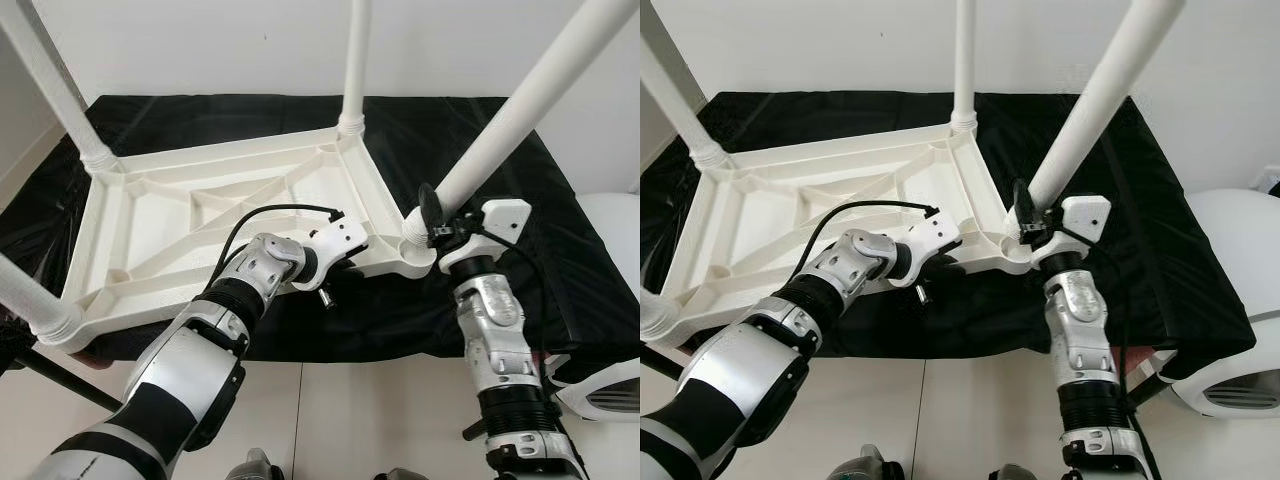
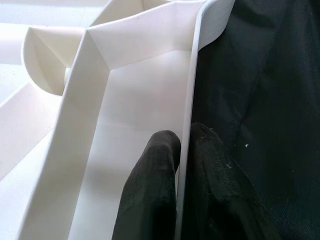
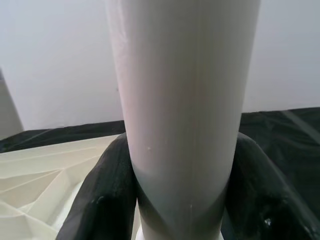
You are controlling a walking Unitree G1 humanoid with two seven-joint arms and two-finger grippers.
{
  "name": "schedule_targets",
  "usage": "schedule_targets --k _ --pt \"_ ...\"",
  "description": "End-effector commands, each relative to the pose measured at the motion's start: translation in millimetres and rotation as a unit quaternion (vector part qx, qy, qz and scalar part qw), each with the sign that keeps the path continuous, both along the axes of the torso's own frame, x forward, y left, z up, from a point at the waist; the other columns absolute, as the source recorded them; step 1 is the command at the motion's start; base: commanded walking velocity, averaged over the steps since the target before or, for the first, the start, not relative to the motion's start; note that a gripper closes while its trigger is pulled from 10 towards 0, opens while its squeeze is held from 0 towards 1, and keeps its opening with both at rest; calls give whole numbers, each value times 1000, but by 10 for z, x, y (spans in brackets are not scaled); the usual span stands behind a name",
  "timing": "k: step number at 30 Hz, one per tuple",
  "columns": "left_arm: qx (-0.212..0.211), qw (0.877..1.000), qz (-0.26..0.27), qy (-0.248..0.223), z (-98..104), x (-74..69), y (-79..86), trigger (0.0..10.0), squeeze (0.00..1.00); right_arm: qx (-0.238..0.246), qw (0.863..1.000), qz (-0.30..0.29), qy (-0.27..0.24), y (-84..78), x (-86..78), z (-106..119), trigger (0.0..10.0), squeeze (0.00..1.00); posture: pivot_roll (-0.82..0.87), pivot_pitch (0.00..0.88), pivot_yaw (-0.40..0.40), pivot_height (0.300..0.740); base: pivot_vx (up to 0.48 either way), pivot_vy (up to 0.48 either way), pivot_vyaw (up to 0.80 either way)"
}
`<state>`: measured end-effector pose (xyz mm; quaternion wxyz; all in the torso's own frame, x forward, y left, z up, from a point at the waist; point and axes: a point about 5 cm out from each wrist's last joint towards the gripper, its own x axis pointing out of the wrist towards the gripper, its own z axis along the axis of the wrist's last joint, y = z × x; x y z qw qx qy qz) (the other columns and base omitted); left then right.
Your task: Building children table
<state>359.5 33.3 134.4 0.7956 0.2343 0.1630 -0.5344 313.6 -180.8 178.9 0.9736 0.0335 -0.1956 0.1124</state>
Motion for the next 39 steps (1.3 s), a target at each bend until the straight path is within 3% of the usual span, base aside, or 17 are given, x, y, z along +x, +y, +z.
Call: schedule_targets --k 1,8,15,23,39 --pt "16 999 37 7 -87 33 224 10000 0 6 1000 21 -12 13 8 89 10000 0 -31 0 55 740 0 0 0" --pt "27 999 40 3 -83 46 435 10000 0 9 998 68 4 -75 9 122 10000 0 -32 0 45 740 0 0 0" --pt "25 1000 16 -3 -62 -8 489 10000 0 -14 991 129 23 -99 15 134 10000 0 -29 0 36 740 0 0 0" --pt "20 1000 0 -17 -5 -40 469 10000 0 -23 984 172 38 -94 55 144 10000 0 -21 0 23 740 0 0 0" --pt "1 999 -22 -45 144 -129 304 10000 0 -38 956 275 99 59 73 -29 10000 0 -7 6 4 740 0 0 0"
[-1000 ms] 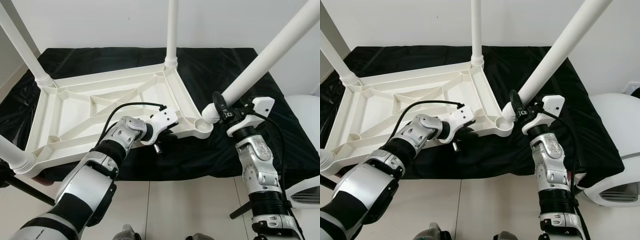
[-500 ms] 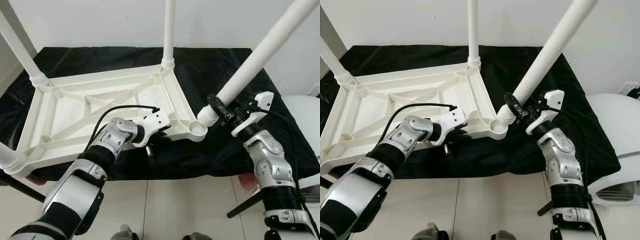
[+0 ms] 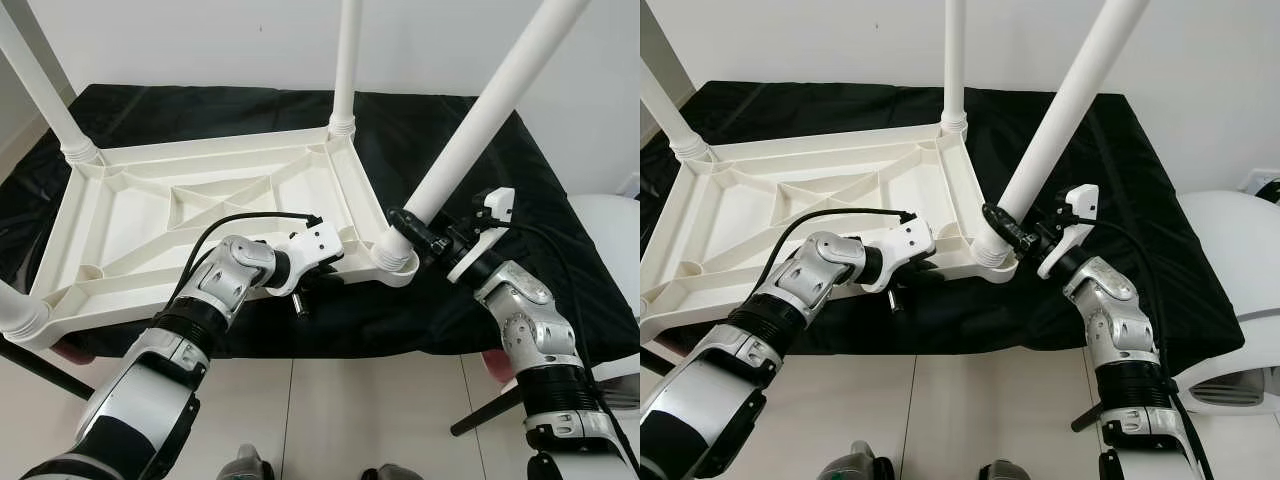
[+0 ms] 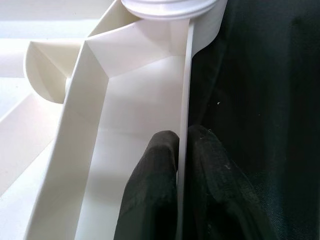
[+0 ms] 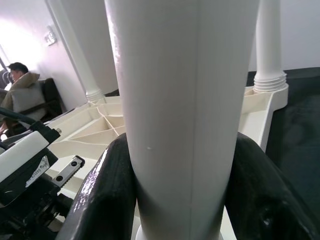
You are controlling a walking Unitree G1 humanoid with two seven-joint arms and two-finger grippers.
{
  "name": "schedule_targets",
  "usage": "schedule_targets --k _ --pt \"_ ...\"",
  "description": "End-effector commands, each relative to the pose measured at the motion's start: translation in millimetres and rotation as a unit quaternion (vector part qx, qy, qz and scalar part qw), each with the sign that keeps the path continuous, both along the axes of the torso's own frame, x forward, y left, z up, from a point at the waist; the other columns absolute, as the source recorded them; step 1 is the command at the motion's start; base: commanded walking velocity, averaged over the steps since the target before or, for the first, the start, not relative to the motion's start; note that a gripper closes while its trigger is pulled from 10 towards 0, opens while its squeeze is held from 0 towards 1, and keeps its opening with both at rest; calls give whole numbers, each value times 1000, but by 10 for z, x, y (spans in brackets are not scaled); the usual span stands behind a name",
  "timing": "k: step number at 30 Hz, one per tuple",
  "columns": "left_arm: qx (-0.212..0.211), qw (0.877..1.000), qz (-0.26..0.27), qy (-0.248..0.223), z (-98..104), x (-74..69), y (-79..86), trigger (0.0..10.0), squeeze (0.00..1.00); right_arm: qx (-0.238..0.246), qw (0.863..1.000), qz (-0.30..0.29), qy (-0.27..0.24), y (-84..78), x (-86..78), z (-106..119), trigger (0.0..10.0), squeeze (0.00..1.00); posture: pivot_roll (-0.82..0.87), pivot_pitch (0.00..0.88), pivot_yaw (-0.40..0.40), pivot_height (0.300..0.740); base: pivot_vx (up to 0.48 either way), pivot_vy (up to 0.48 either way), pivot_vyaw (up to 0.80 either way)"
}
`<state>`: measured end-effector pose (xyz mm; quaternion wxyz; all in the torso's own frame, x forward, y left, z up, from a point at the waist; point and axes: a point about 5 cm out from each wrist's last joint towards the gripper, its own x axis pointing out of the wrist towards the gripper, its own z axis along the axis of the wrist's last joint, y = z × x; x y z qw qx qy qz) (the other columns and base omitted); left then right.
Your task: Building children table
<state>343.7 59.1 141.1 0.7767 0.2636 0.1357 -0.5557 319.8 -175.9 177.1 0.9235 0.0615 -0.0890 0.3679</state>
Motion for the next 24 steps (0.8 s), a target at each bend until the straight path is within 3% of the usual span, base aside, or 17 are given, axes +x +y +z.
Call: schedule_targets --k 1,15,24 --pt "-9 1000 15 -16 77 29 47 10000 0 -7 1000 12 10 10 12 -11 10000 0 -7 6 4 740 0 0 0" --pt "-13 1000 16 -22 129 -24 31 10000 0 -70 997 -8 43 -216 44 -126 10000 0 -11 6 6 740 0 0 0" --pt "-13 999 20 -28 165 -12 30 10000 0 -92 994 -6 50 -238 42 -168 10000 0 -11 12 7 740 0 0 0"
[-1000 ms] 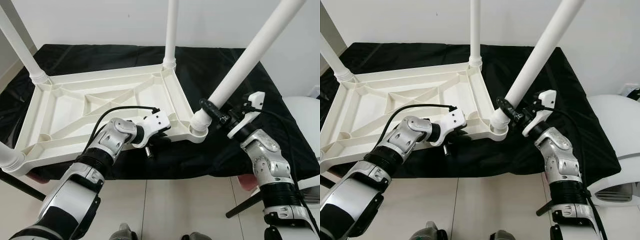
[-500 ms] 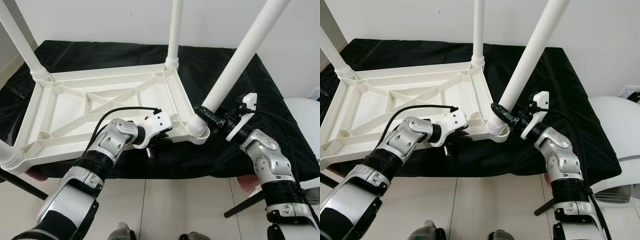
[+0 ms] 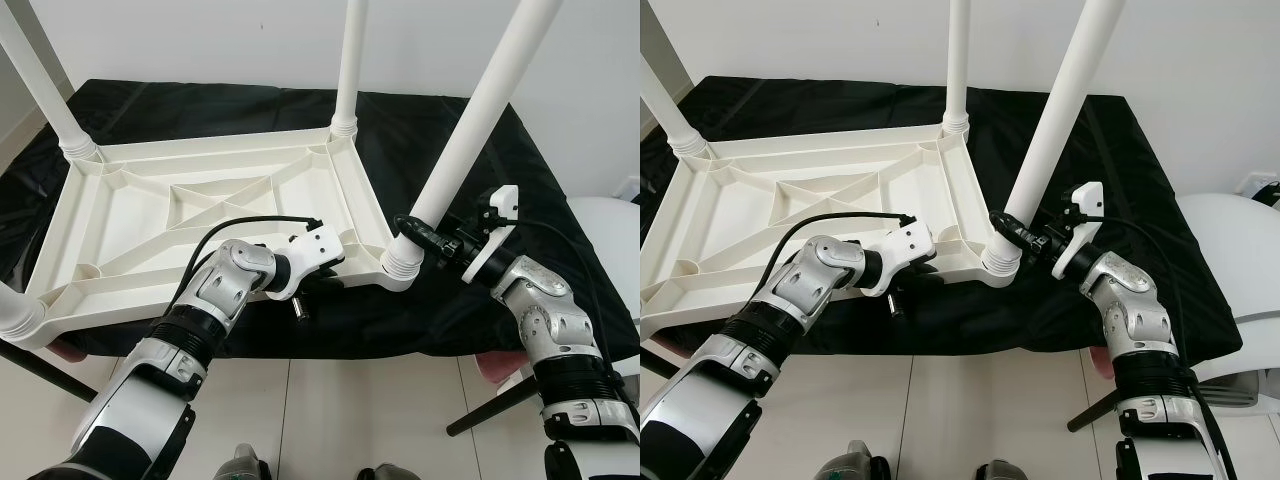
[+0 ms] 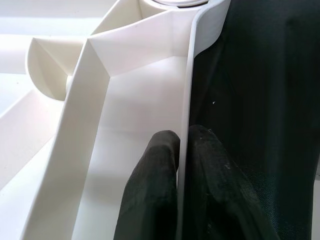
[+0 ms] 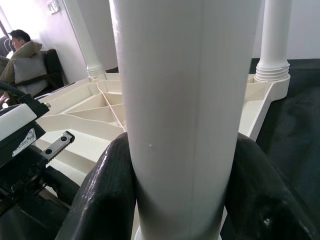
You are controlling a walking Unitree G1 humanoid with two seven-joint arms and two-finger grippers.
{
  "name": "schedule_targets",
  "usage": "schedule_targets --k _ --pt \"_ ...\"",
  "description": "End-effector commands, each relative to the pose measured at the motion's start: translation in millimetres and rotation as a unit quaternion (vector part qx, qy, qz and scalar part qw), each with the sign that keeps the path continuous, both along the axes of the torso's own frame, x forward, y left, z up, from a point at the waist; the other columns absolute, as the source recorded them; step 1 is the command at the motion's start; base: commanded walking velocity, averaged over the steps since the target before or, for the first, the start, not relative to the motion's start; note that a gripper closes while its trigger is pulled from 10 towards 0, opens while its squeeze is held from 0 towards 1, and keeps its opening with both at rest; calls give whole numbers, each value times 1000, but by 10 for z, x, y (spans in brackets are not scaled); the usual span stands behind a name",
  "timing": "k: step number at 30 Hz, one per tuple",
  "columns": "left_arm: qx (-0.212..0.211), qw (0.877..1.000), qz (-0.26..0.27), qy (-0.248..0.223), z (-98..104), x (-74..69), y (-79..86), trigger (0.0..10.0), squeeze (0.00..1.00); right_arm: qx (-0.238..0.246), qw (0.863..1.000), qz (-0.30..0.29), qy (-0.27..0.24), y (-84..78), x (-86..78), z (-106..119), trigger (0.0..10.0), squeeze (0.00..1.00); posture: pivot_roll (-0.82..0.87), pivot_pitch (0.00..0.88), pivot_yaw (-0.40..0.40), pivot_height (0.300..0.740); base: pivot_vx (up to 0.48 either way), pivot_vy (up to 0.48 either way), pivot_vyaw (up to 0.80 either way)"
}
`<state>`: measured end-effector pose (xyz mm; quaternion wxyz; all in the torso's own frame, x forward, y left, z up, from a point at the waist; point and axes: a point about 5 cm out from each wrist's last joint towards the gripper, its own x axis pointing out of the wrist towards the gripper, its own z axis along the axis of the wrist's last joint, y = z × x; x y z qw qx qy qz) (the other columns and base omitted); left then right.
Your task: Building children table
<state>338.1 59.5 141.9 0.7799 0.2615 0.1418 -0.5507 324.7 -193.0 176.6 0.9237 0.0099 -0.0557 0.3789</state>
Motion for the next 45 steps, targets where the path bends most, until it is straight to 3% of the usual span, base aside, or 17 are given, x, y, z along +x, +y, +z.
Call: schedule_targets --k 1,14,33,45 --pt "-15 999 13 -34 165 45 25 10000 0 -34 999 -12 38 -53 -12 -171 10000 0 -12 13 7 740 0 0 0" --pt "-23 999 18 -38 218 46 7 10000 0 -33 999 37 18 191 -112 -177 10000 0 -9 36 7 740 0 0 0" --pt "-28 999 14 -42 270 27 -16 10000 0 -22 998 41 35 279 -160 -283 10000 0 -8 51 9 740 0 0 0" --pt "-33 998 9 -45 316 -5 -34 10000 0 -38 997 67 15 415 -231 -298 10000 0 3 60 8 740 0 0 0"
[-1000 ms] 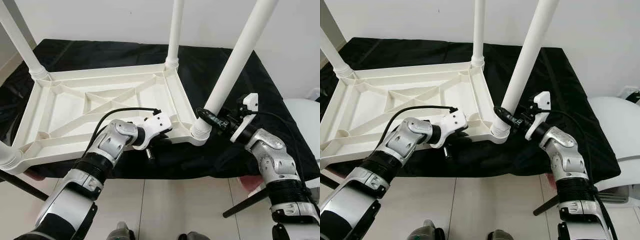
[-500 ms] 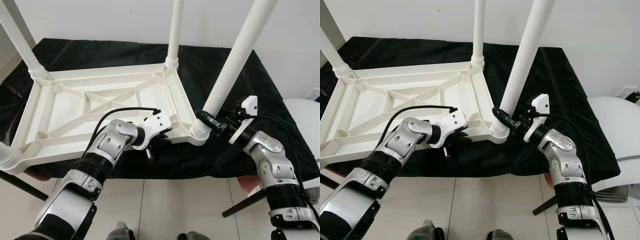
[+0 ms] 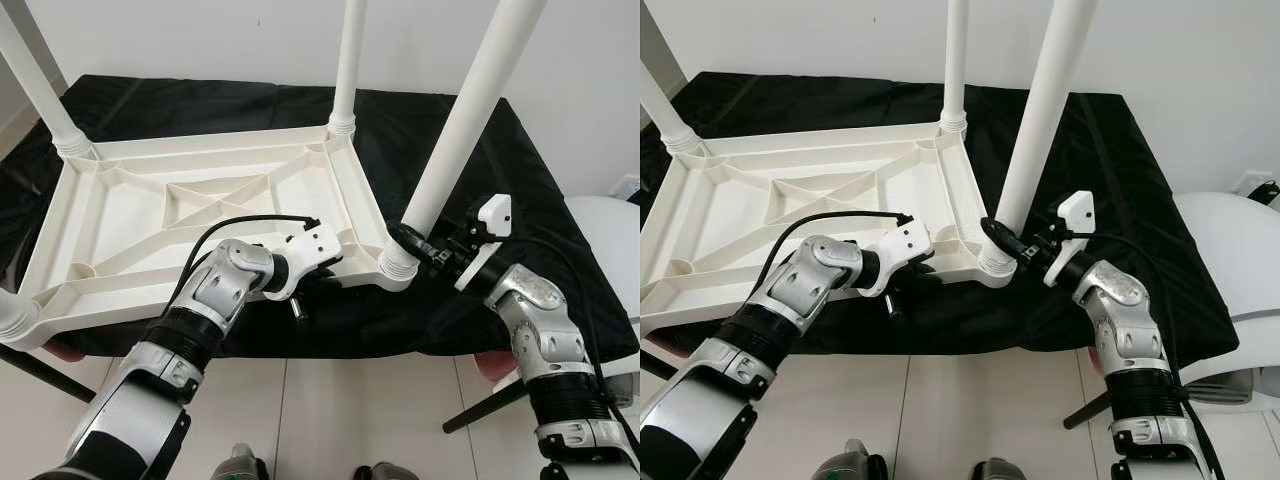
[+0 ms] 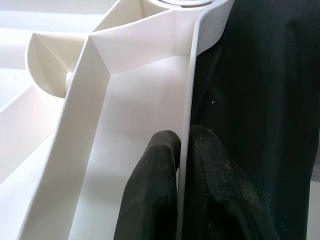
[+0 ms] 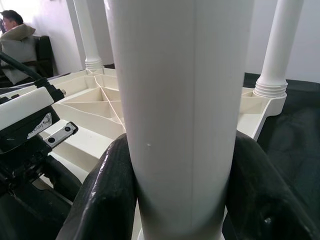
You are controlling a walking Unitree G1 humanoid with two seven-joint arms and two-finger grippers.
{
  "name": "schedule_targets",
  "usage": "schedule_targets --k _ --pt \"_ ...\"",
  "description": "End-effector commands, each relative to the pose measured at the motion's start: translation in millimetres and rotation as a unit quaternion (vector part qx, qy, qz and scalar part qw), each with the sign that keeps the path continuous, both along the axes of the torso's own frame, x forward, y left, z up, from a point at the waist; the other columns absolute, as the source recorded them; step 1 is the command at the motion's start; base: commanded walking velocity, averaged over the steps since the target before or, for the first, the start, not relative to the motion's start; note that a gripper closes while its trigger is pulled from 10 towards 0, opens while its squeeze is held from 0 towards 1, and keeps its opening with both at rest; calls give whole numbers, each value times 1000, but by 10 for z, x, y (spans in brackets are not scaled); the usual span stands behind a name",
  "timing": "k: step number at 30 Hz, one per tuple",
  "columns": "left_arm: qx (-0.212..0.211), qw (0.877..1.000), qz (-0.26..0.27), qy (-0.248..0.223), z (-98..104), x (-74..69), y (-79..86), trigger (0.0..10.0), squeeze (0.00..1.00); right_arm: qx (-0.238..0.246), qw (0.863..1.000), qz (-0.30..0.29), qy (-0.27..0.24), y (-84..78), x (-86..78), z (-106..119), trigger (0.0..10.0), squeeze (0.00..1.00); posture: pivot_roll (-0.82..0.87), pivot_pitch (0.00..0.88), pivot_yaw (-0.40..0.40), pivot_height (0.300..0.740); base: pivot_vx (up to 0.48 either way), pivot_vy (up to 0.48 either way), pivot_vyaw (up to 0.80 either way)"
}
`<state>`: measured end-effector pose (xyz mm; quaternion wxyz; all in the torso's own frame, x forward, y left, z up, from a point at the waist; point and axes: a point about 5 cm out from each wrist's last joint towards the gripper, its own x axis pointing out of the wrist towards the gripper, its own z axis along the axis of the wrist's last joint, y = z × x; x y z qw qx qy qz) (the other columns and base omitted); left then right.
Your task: Building children table
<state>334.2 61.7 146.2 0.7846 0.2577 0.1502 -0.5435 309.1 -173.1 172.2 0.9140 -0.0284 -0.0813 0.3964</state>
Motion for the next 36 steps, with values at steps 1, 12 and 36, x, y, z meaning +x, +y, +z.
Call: schedule_targets --k 1,12,36 --pt "-35 998 -2 -51 276 32 -56 10000 0 -14 997 47 56 217 -79 -262 10000 0 3 61 7 740 0 0 0" --pt "-35 998 -3 -51 283 24 -71 10000 0 12 997 -17 76 109 54 -279 10000 0 0 60 9 740 0 0 0" --pt "-41 998 -4 -57 346 15 -75 10000 0 37 996 -28 76 139 -127 -404 10000 0 -2 61 10 740 0 0 0"
